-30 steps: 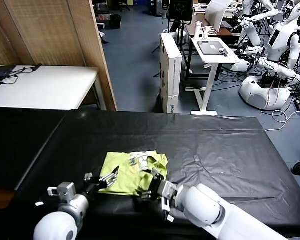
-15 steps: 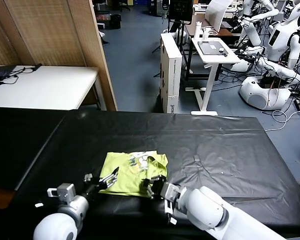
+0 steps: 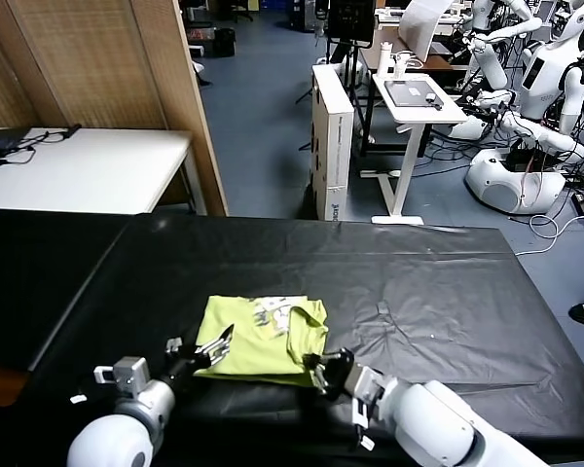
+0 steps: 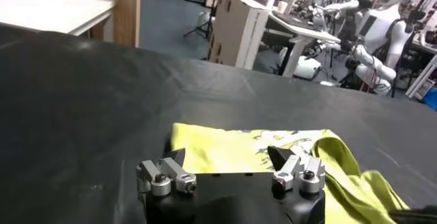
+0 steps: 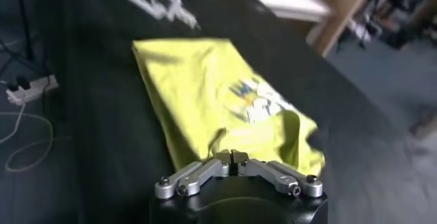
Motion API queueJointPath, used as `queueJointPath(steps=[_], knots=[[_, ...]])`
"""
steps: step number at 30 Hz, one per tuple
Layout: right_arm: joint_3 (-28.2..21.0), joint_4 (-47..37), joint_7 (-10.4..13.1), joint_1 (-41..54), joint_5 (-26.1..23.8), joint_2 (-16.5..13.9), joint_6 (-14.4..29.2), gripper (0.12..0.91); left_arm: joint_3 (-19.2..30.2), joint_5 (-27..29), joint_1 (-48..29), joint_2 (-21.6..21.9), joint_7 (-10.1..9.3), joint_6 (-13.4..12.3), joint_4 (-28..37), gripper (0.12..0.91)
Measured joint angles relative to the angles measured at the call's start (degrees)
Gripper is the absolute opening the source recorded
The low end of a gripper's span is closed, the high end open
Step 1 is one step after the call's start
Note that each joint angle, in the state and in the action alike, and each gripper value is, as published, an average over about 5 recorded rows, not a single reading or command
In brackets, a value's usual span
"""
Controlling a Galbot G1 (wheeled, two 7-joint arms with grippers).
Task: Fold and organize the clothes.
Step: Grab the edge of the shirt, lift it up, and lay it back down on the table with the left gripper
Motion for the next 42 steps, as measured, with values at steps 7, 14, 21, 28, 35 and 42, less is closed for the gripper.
queueJointPath(steps=[7, 14, 21, 28, 35, 42], knots=[[3.13, -1.37, 3.76, -0.11, 3.85, 1.94, 3.02, 0.902, 0.09, 0.5, 0.05, -0.17, 0.35, -0.25, -0.04, 0.907], [2.41, -5.94, 8.82, 3.36, -0.38, 6.14, 2.06, 0.907, 0.62, 2.36, 0.2, -0.7, 0.99, -0.87, 0.26, 0.907], [-3.11, -10.49, 13.31, 8.65, -1.29, 10.51, 0.61, 0.907, 0.95, 4.04, 1.15, -1.48, 1.41, -1.47, 0.4, 0.907], [-9.14, -14.6, 17.18, 13.21, -2.85, 14.16, -1.95, 0.907, 0.57, 4.65, 1.99, -2.15, 1.52, -1.78, 0.37, 0.907], [-11.69, -18.06, 17.67, 14.16, -6.39, 16.7, -4.57, 0.907, 0.07, 4.75, 2.05, -2.6, 1.56, -1.99, 0.35, 0.907], [-10.44, -17.31, 17.3, 13.03, -6.87, 15.63, -5.95, 0.907, -0.03, 4.75, 1.72, -2.7, 1.57, -2.06, 0.52, 0.907]])
